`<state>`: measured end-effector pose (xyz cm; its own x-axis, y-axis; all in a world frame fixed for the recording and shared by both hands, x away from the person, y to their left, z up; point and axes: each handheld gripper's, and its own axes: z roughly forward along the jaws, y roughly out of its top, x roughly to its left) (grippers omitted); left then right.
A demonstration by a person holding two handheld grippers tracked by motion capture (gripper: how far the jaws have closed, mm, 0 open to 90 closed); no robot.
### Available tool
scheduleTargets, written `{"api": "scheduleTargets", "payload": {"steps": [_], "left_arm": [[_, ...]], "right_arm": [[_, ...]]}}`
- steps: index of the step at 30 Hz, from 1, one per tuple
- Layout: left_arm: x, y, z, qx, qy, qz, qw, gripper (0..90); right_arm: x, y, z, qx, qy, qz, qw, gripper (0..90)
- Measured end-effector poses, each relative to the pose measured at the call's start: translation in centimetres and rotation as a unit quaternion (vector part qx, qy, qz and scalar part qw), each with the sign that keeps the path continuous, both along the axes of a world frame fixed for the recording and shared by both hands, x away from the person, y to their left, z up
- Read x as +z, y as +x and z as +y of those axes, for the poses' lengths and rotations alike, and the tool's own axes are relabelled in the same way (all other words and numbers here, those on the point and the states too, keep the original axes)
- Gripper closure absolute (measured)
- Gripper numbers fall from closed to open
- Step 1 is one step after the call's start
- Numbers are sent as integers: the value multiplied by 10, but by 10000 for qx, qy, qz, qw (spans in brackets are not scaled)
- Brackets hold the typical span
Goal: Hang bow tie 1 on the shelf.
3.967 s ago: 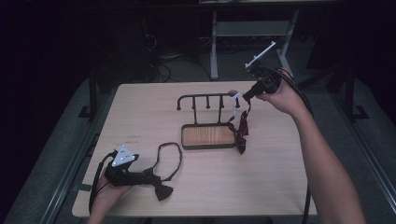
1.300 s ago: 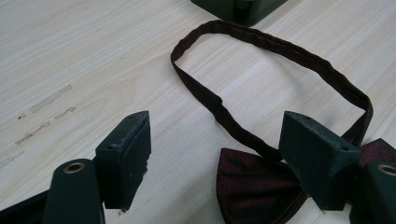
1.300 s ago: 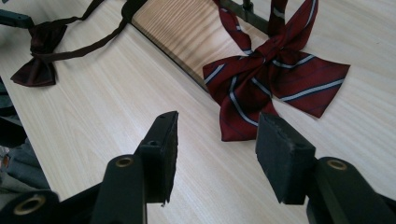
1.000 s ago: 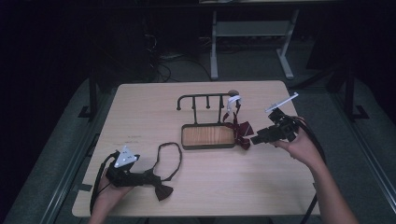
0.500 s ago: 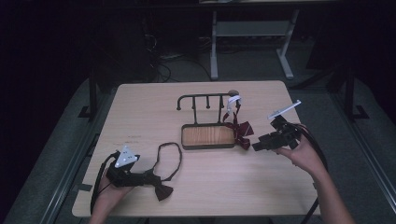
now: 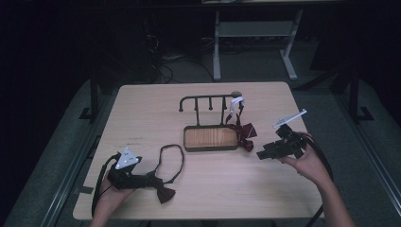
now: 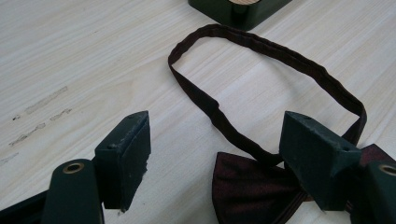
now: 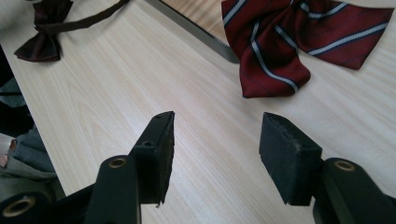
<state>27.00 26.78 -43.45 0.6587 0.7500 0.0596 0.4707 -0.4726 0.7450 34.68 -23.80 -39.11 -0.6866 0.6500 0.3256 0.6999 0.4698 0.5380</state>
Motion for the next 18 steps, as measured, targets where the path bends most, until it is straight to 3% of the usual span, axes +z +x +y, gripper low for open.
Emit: {"api": "scheduleTargets", "payload": {"steps": [18], "left_arm": [[5, 8, -8, -84, 83, 27, 9999, 253]], "right_arm": [[-22, -16, -4, -44, 95, -9, 9999, 436]]}}
